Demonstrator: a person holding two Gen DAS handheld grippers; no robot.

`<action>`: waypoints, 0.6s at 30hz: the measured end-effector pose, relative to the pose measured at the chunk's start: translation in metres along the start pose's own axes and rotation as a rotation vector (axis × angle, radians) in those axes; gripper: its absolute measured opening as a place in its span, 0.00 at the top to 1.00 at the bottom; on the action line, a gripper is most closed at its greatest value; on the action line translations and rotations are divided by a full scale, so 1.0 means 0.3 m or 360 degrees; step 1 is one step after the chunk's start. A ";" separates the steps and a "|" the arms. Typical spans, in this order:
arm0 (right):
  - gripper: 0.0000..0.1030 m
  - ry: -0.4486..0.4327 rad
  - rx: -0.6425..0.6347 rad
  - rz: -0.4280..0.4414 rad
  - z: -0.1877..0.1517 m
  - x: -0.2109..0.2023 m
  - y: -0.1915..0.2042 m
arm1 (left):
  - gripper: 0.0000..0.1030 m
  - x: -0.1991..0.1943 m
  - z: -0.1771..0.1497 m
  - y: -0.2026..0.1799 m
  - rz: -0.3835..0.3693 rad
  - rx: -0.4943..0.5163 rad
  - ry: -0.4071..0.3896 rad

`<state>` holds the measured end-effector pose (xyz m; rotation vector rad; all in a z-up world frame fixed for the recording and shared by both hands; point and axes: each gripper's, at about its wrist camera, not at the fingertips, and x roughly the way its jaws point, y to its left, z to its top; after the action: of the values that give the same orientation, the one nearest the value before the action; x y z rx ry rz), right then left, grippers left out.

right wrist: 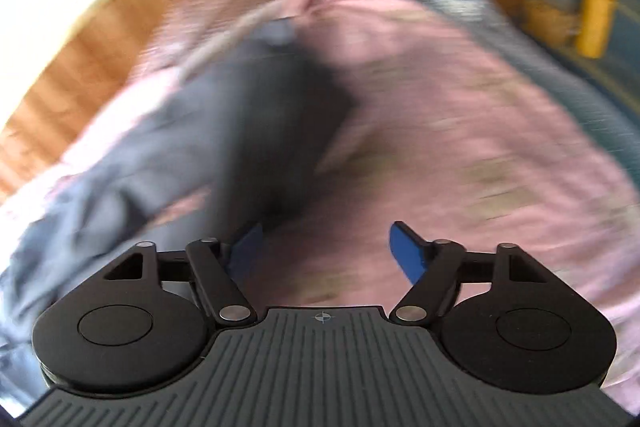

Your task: Fold clothes

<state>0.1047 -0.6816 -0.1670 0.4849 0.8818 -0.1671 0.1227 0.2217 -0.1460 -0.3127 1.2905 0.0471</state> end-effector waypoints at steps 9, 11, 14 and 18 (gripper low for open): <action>0.80 0.0329 -0.0055 -0.0129 -0.094 0.328 0.241 | 0.96 -0.013 -0.044 -0.043 0.0021 0.0039 -0.0342; 0.99 0.0265 0.0059 -0.0098 -0.076 0.304 0.238 | 0.96 -0.101 0.015 -0.014 -0.0001 0.0029 -0.0430; 1.00 0.0117 0.0129 0.0010 -0.041 0.176 0.281 | 0.96 -0.288 0.091 0.027 -0.0041 0.0041 -0.0613; 1.00 -0.0013 0.0249 0.0170 -0.078 -0.033 0.326 | 0.96 -0.579 0.110 0.082 -0.0064 0.0193 -0.0779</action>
<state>0.1149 -0.5853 -0.1388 0.6753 0.8363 -0.1407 0.0996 0.2778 0.0220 -0.2056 0.7976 0.0096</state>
